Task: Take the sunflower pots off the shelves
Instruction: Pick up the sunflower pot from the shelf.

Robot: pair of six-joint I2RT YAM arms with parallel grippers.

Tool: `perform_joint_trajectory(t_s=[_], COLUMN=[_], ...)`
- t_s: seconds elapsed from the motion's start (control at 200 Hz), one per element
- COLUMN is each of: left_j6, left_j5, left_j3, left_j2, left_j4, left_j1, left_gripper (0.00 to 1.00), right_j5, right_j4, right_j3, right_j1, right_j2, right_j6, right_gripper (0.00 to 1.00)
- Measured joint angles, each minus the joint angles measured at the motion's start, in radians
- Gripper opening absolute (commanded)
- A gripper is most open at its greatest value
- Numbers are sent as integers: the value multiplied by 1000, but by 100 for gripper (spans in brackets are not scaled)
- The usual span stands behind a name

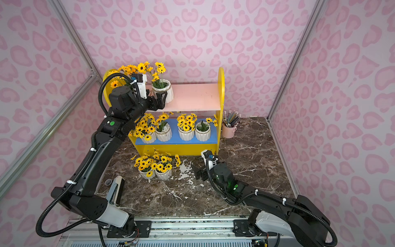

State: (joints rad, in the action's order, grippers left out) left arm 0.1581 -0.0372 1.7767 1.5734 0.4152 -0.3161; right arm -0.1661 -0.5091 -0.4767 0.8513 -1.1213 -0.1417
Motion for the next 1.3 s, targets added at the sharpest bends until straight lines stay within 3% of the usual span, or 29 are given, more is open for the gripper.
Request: perform_joint_trajectory(t_s=[0.49,0.98,1.3], left_j6=[-22,-93,-97], left_j5=[12,122,119], left_j3=[64,45,42], left_j2=[84,109,139], left_j4=[-41,-159,-210], left_j1=[-15,-81,-80], left_gripper=[97,97,97], right_j5=[-10,4,12], right_j4=[2,2,9], right_j3=[1,1,8], right_j1=[-27,-43,-53], right_j2=[-11,2,28], right_j6=[0,0,0], right_gripper=[98,98,98])
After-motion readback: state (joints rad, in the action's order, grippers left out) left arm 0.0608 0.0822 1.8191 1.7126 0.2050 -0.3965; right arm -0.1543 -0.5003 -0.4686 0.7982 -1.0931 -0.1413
